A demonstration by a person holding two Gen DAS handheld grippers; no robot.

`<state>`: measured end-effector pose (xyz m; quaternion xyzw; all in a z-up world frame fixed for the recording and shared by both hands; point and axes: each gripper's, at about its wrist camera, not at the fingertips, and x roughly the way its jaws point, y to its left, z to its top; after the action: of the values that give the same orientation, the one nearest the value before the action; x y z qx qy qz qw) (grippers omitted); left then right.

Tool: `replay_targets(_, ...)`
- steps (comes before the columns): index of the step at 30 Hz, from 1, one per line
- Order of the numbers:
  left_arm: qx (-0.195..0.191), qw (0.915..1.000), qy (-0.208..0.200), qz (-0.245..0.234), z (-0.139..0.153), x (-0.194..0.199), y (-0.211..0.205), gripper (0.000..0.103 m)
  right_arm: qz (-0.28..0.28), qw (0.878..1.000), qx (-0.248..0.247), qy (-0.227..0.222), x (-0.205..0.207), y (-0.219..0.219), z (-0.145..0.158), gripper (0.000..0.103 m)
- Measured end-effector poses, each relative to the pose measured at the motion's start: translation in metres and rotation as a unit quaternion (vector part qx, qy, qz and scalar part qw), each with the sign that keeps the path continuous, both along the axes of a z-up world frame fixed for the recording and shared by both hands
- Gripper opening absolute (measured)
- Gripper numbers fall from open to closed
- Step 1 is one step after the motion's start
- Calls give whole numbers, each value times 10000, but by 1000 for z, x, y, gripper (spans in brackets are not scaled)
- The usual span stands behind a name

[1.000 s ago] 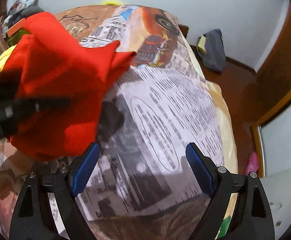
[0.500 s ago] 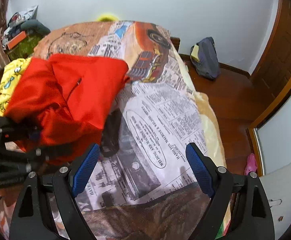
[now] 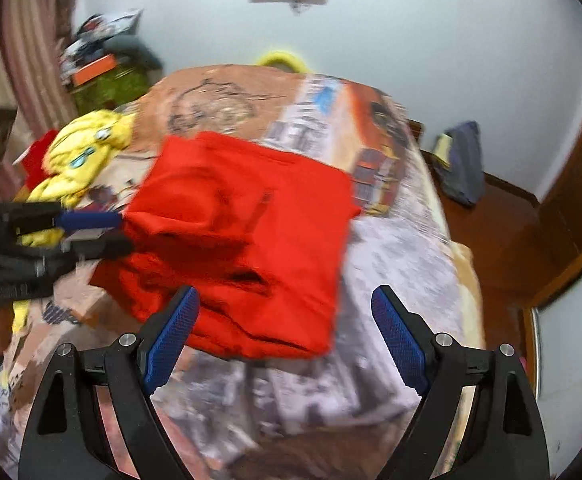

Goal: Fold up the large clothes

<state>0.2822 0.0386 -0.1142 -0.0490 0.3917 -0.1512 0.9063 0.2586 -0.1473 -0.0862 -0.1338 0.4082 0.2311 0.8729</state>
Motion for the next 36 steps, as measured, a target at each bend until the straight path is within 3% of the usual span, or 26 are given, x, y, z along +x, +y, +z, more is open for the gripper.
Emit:
replay_targets(6,429,9969,-20,655,-11,-1,46,53,526,9984,-127,173,1,56,-19,86)
replay_targets(11,745,9938,97,824,-32,-2,62,53,698,9968,8,389,9,89,-27,86)
replay_targets(14,809,9925,163,907,-43,-1,67,53,733,9960,38,500,14,107,-33,86)
replay_targets(18,616,9916,318,1092,-54,4,78,53,757,9954,-153,573,21,121,-46,86)
replay_targets(24,200,9932,343,1091,-51,8,80,54,824,9956,-288,329,29,104,-46,86)
replay_targets(30,-478,9947,521,750,-57,25,57,54,345,9977,-580,82,60,66,-44,86)
replay_targets(36,-100,9962,472,718,-69,32,37,59,-327,9963,-788,41,111,34,-41,86)
